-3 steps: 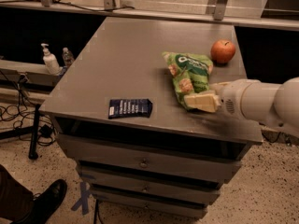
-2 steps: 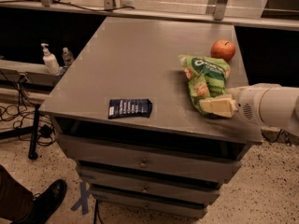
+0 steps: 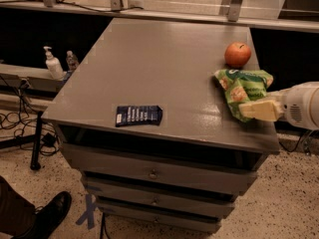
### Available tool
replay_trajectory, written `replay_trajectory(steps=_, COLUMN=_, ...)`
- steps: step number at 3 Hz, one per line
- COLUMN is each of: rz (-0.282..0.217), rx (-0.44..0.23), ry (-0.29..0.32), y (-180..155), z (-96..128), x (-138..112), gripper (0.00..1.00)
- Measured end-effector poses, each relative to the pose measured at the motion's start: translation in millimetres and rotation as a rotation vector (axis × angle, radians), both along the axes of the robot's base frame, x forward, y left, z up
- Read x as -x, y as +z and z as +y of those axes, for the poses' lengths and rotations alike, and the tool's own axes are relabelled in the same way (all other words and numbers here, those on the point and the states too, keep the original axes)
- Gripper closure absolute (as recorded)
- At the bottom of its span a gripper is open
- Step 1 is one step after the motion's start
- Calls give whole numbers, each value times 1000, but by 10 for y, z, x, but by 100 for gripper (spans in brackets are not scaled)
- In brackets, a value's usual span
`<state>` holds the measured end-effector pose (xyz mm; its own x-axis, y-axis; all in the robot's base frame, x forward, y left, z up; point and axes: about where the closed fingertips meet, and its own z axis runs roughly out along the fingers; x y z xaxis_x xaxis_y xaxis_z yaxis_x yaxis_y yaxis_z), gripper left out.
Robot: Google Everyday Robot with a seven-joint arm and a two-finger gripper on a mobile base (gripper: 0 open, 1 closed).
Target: Move green rice chip bag near apple
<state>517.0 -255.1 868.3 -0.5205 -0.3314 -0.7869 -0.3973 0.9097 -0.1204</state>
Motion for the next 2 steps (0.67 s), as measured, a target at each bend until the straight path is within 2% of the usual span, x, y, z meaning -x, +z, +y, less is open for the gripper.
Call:
replay_trajectory(steps=1, rz=15, rx=35, ry=10, y=121, z=-123, x=-32, gripper=100)
replay_trajectory(steps=2, rz=28, rx=53, ry=35, y=155, z=-117, x=-117, gripper=100)
